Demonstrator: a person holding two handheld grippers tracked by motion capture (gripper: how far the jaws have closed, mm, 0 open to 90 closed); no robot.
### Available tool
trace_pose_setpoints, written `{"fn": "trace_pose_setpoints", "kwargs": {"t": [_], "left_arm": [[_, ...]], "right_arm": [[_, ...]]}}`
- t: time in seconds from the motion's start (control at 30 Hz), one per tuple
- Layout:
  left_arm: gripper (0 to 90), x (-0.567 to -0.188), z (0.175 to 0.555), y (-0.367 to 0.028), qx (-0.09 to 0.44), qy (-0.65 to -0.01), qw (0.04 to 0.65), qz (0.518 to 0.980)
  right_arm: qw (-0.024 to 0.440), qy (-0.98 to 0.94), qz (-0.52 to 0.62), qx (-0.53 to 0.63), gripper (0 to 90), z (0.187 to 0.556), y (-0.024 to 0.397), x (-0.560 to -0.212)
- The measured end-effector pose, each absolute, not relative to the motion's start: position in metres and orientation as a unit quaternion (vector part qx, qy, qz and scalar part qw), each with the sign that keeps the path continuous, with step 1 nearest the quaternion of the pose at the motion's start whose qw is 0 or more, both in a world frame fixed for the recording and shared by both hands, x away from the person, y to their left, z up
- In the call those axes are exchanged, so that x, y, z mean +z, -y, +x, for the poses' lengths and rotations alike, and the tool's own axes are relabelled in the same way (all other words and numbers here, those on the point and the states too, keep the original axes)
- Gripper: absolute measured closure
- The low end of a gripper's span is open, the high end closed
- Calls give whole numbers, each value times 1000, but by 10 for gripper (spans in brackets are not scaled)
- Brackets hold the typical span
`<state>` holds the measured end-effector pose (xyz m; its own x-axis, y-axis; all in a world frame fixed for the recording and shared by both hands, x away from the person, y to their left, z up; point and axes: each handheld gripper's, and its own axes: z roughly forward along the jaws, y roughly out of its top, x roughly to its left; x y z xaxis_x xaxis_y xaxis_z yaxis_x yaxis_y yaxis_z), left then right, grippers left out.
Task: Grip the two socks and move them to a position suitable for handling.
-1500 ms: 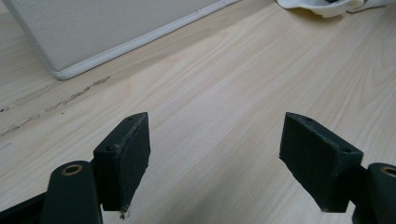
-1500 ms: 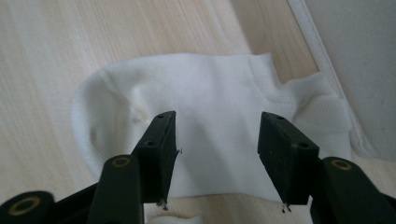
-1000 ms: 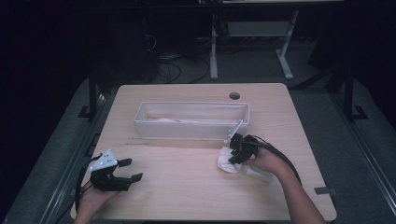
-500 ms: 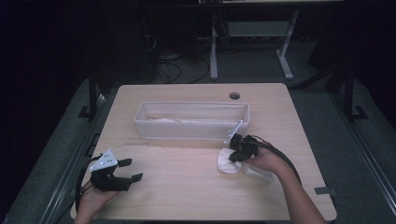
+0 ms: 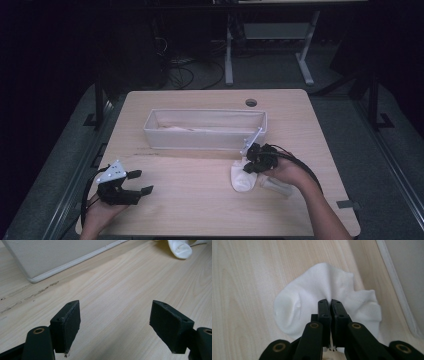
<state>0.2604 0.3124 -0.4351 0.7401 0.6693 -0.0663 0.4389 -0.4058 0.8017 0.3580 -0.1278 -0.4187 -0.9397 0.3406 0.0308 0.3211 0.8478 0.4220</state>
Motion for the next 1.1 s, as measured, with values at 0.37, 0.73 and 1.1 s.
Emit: {"fn": "trace_pose_setpoints", "kwargs": {"t": [0.37,0.73,1.1], "left_arm": [[246,-435,260,-311,132,-334,431,828],[246,-435,260,-312,132,-333,431,828],[246,-435,260,-313,130,-334,433,827]], "right_arm": [[30,-962,125,240,867,338,107,-394],[16,-965,91,246,867,328,76,-393],[1,-970,69,235,862,325,45,-400]]}}
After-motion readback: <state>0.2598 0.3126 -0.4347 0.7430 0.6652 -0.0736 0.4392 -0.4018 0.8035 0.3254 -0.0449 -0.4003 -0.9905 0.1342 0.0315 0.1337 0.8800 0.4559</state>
